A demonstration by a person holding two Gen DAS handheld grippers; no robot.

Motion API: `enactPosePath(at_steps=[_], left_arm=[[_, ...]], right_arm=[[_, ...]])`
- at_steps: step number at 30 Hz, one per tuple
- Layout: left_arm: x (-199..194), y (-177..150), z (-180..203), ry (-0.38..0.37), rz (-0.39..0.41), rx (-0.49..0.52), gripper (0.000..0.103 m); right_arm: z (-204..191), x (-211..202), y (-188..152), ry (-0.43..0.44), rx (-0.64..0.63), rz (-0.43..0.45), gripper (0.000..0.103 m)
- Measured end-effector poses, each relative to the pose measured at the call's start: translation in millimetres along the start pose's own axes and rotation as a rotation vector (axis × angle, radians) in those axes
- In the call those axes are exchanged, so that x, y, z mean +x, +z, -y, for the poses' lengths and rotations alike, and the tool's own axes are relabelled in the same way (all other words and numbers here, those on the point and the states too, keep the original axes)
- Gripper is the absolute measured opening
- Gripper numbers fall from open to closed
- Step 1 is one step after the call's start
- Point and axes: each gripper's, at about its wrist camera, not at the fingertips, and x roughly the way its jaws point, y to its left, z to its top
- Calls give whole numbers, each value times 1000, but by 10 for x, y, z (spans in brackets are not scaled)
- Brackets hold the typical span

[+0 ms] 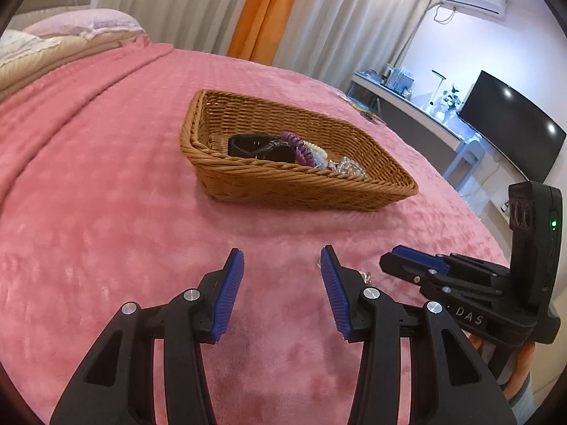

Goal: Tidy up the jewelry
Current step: 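Move both tools back to the two silver earrings on the bedspread, then grasp one silver earring with the right tool while the left tool grasps the other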

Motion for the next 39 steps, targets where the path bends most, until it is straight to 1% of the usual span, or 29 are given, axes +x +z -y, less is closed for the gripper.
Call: enactPosePath(at_steps=[6,9,14,15,17,18,19,22,23,25,26,28,31,34,36,37,39], left_arm=[[42,-81,69,23,-14,26,43],[38,-92,94,26,-10,36,43],[44,-83,65,14,-16,15,43],[45,-81,58,12,-18,9,43],[59,-71,39,9,-22,1,43],[64,-69,37,8,-24,-2,43],[65,-67,37,8,-25,-2,43],[72,-71,63,13,-27,9,43],[77,-72,74,15,-29,14,43],[109,-75,97,19,-47,22,43],[137,-74,100,20,-64,22,43],[228,-67,86,13,-122,7,43],[264,-64,124,12,-151,20,42],[294,-64,264,25,-181,73,42],[358,-70,401,52,-210,121,42],[400,-66,461,64,-223,139,42],[517,-53,565,97,-241,168,42]], right_arm=[[-54,71,-34,16,-35,-28,23],[-104,103,-42,6,-61,-34,23],[-171,122,-64,-6,-94,-33,23],[-183,132,-65,-7,-99,-37,24],[-202,158,-73,-10,-110,-47,34],[-212,164,-79,-15,-115,-48,43],[-229,177,-82,-28,-123,-49,45],[-262,230,-85,-75,-140,-58,45],[-267,253,-89,-77,-144,-66,44],[-270,283,-87,-77,-146,-75,36],[-275,285,-84,-70,-150,-74,34],[-286,295,-85,-70,-157,-76,24],[-267,307,-83,-74,-147,-81,16],[-122,303,-51,-84,-83,-88,13],[41,289,-29,-53,-15,-99,13],[98,282,-22,-36,5,-103,12],[155,265,-21,-29,18,-102,12]])
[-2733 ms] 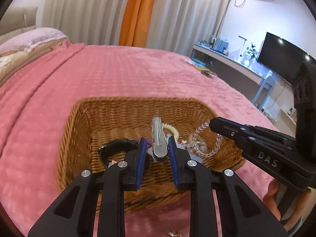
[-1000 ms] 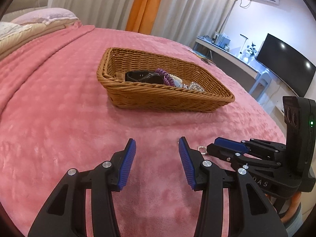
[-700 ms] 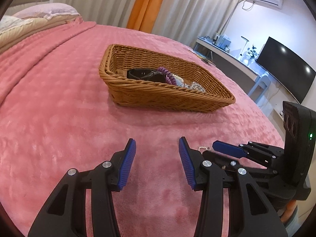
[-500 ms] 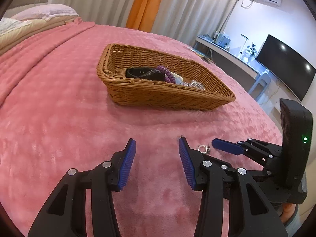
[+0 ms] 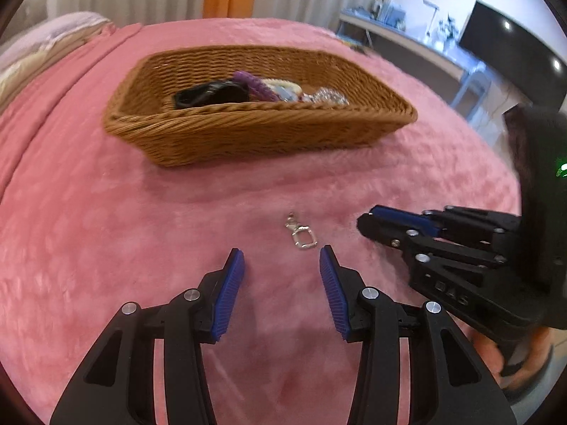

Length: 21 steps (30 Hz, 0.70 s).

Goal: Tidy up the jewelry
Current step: 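Grasp one silver earring with the right tool while the left tool grasps the other, then lift both earrings and carry them over the basket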

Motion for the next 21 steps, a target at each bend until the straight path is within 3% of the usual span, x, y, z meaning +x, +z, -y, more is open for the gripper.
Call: enactPosePath(at_steps=[6,7,9,11,21], left_arm=[[174,136,75,34,-14,18,41],[180,139,75,42,-10,20,37],[212,146,82,64,3,34,18],[216,130,98,56,11,44,10],[29,3,37,2,106,26,5]], right_arm=[[52,-1,8,18,6,-4,12],[62,-11,0,23,7,-4,12],[67,-18,-2,33,-1,-6,12],[83,-25,-11,39,-12,-7,12],[-7,-40,-50,46,-71,-7,13]])
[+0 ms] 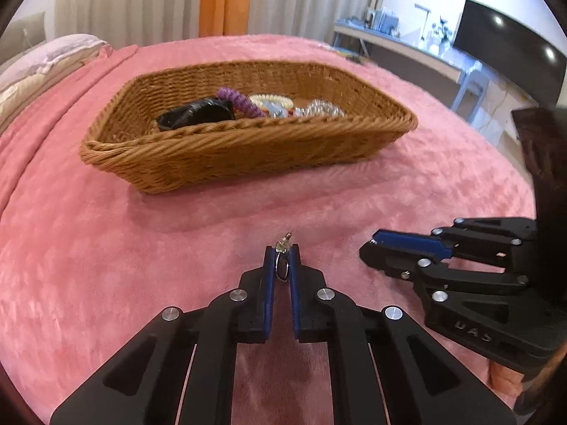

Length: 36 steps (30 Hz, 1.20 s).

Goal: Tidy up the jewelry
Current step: 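Lift both earrings and carry them over the basket, then open both tools to drop the earrings into the basket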

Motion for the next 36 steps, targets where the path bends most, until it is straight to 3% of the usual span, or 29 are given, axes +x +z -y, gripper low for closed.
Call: enactPosePath(at_steps=[4,12,14,22,30,36], left_arm=[[-143,-18,-34,-16,73,-27,5],[-185,-19,20,-14,104,-10,5],[-195,-20,5,-13,111,-16,5],[-399,44,-41,-49,161,-31,5],[-939,562,59,-66,285,8,5],[-776,1039,-30,-68,317,-28,5]], right_arm=[[-33,8,0,-12,-12,-1,16],[-134,44,5,-64,-38,4,15],[-195,35,-10,-83,-63,10,11],[-208,-357,22,-48,-48,133,11],[-39,-918,471,-64,12,267,11],[93,-899,969,-62,40,314,11]])
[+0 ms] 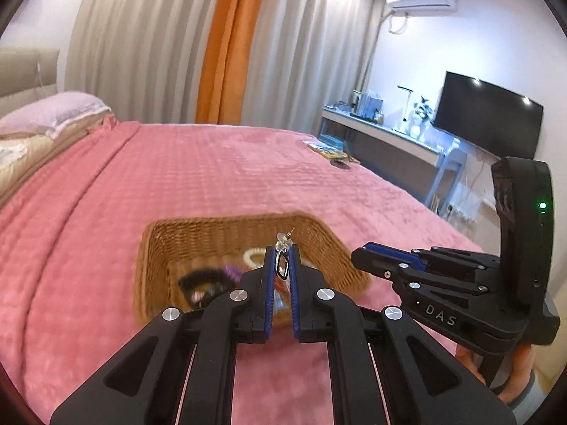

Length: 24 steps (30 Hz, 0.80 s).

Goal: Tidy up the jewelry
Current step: 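Open both tools to drop the earrings into the basket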

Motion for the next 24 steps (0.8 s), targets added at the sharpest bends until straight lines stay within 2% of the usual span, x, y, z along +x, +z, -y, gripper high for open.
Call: enactPosePath(at_steps=[3,7,12,17,19,20,21,23,24], left_arm=[[321,60,-169,-1,-26,-42,6],[774,20,-400,29,-80,-82,6],[1103,-48,-575,59,-133,-88,6],[1242,-152,-683,70,-183,-106,7],[1215,-152,-700,53,-182,-125,12],[1164,-141,-704,51,-168,-129,18],[1114,-132,-706,54,-154,-130,30],[1011,-127,-712,51,-132,-143,44],[923,-115,-718,45,-114,-157,44]], right_arm=[[113,263,152,24,64,-11,11],[239,673,226,5,101,-46,11],[437,1237,187,18,171,-150,11],[537,1435,114,-7,185,-189,12],[555,1447,101,14,198,-202,12],[561,1437,102,15,200,-200,12],[563,1413,111,14,199,-194,16],[560,1315,131,21,199,-172,26],[554,1250,135,24,200,-161,28]])
